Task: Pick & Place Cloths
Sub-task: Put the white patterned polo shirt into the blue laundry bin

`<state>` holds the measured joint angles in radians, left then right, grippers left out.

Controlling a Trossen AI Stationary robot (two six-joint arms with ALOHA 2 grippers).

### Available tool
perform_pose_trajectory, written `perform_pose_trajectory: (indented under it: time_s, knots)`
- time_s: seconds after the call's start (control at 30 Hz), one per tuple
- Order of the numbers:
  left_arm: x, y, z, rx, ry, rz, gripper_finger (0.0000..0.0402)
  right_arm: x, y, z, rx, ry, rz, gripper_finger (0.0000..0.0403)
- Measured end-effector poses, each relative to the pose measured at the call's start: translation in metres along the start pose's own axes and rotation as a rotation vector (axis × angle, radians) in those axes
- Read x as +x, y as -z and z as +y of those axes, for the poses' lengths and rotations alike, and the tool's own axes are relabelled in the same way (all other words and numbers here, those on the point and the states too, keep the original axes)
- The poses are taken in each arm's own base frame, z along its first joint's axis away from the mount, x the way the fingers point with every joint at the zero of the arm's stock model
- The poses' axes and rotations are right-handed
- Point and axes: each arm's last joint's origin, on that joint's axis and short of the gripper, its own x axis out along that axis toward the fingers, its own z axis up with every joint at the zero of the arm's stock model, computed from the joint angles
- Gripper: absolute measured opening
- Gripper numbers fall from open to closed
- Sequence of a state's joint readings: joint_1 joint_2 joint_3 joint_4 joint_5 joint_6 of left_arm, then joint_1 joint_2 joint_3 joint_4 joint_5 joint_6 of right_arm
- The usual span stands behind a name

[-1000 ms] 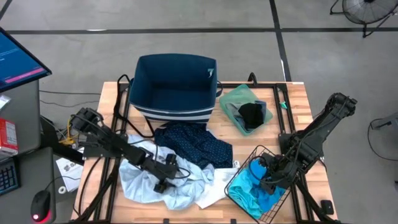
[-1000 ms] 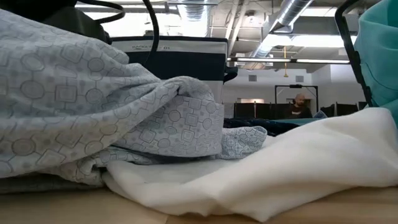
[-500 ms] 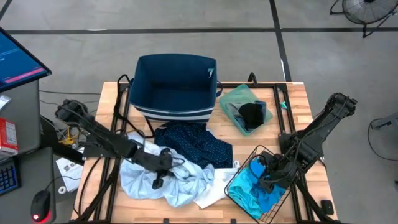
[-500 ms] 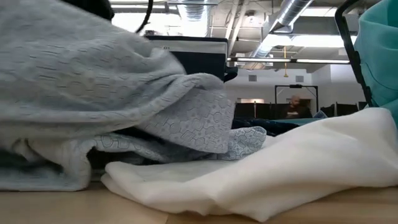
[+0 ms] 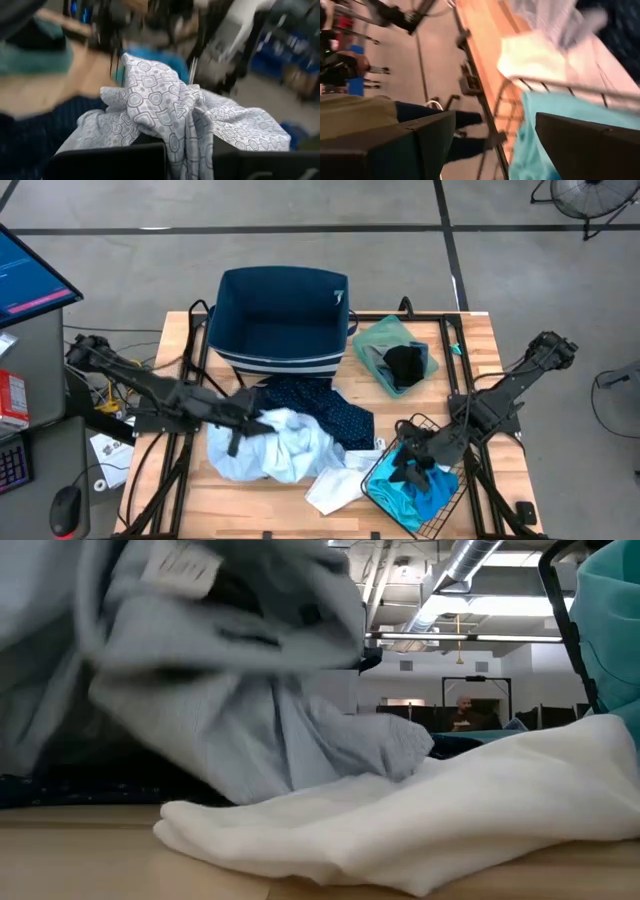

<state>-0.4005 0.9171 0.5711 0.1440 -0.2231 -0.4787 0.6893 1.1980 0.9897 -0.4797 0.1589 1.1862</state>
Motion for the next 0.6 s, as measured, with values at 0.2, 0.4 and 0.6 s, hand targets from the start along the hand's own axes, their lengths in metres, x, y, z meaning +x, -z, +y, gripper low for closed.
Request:
perform_pose_trajectory:
  time_s: [0.2,0.4,0.6]
  knots:
    - [-0.03,-0.044,-0.005,-0.023,0.052,-0.223,0.0002,0.001,-0.013,-0.002,-0.049,-0.012,-0.05,0.027]
    - [-0.056,-0.106,-0.027,0.125,0.077,-0.433,0.0002,0.002,-0.023,-0.006,-0.073,0.005,-0.079,0.027]
    - [-0.077,-0.162,-0.042,0.336,-0.003,-0.604,0.0001,0.003,-0.032,-0.011,-0.075,0.025,-0.107,0.027]
